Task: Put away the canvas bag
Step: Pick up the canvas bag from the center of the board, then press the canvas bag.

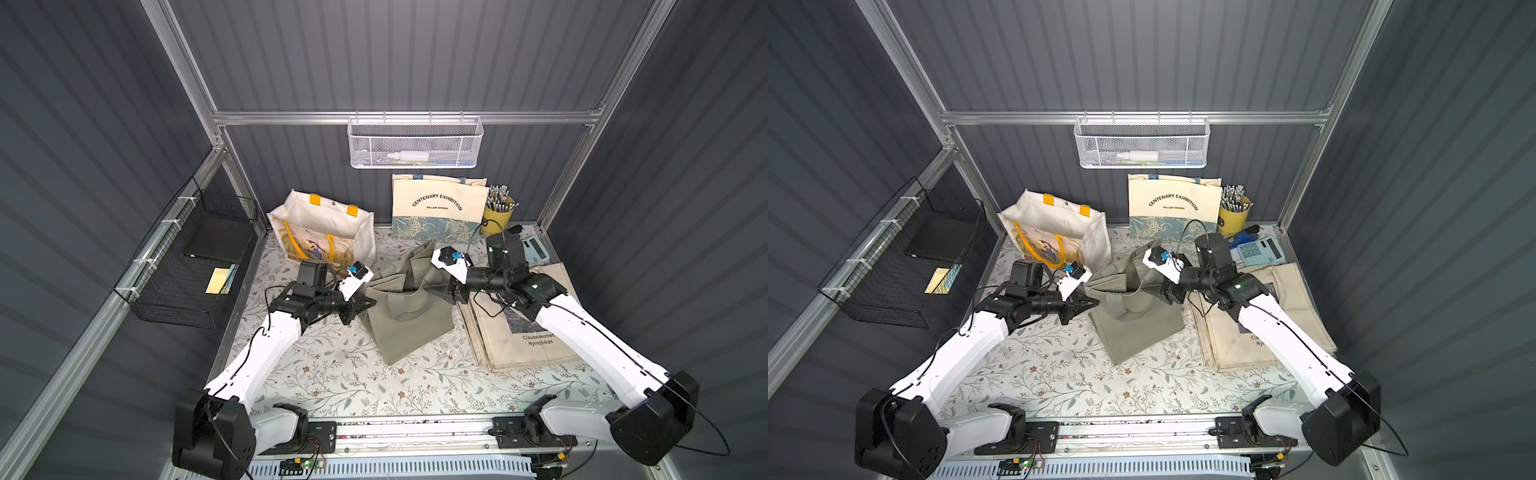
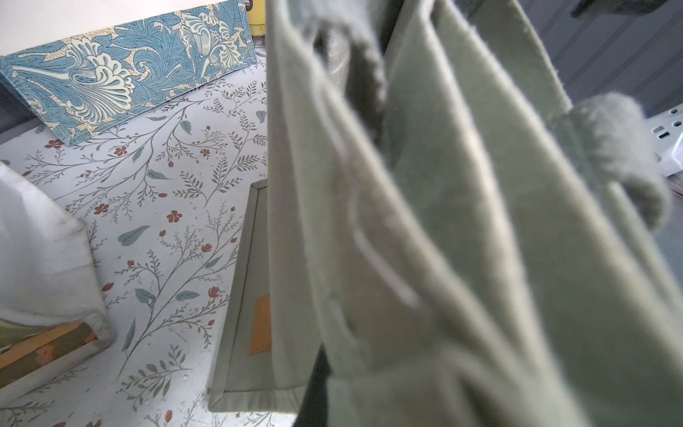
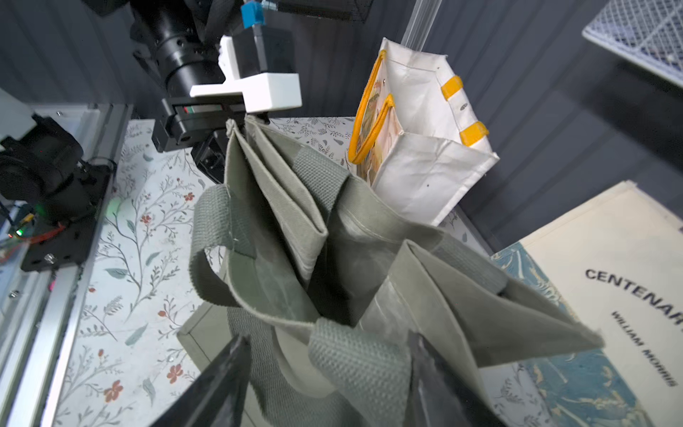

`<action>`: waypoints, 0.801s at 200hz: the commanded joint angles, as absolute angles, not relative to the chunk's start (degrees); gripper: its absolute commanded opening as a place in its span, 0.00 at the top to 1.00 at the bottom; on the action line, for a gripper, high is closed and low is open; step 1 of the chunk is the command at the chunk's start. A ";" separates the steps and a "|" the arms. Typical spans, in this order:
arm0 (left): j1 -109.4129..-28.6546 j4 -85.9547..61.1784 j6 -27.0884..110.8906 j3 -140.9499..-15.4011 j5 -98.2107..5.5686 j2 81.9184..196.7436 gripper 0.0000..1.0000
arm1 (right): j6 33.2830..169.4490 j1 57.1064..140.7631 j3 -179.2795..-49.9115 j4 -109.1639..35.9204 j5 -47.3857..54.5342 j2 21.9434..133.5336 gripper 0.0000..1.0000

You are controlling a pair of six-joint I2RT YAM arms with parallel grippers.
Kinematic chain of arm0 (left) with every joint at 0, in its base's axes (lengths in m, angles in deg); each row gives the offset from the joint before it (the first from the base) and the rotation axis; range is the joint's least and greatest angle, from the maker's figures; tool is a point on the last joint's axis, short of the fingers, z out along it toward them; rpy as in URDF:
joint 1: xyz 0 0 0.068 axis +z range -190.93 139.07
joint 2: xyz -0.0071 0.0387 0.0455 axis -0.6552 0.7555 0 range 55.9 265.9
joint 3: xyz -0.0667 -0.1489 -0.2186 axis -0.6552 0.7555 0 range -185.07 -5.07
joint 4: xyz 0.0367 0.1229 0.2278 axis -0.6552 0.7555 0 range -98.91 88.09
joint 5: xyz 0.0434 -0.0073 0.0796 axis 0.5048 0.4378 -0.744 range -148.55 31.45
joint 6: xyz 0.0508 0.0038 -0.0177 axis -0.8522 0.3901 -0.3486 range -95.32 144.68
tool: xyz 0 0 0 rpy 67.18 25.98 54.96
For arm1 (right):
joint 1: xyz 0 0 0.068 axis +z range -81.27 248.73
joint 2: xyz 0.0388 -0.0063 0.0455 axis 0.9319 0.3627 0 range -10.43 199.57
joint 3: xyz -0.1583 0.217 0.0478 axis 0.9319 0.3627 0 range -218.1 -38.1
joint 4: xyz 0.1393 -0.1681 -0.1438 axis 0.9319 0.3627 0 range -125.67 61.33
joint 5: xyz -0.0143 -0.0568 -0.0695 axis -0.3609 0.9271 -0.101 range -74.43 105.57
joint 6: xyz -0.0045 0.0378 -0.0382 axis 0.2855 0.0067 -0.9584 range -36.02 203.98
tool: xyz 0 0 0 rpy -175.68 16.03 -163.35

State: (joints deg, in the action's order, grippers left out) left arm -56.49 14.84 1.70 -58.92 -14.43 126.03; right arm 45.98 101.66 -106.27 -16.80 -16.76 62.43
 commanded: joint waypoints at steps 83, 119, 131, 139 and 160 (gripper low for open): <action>-58.76 20.80 -6.36 -63.71 -17.49 123.22 1.00 | 32.06 113.15 -110.94 -10.91 6.54 62.19 0.01; -64.33 23.50 -10.78 -65.64 -24.20 122.94 1.00 | 29.92 113.32 -113.87 -9.93 6.96 65.21 0.01; -66.34 23.70 -12.37 -65.72 -27.15 122.25 1.00 | 29.11 113.32 -114.63 -9.63 7.82 66.01 0.01; -67.22 23.83 -13.34 -65.75 -28.41 121.82 1.00 | 28.57 113.36 -114.98 -9.54 7.88 66.21 0.01; -67.79 23.30 -15.11 -65.30 -29.89 120.38 1.00 | 27.83 113.37 -117.33 -5.82 6.35 67.55 0.01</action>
State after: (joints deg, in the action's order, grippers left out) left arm -66.91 22.14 -10.45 -64.01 -26.61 123.34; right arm 29.46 113.20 -114.22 -10.04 6.56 66.28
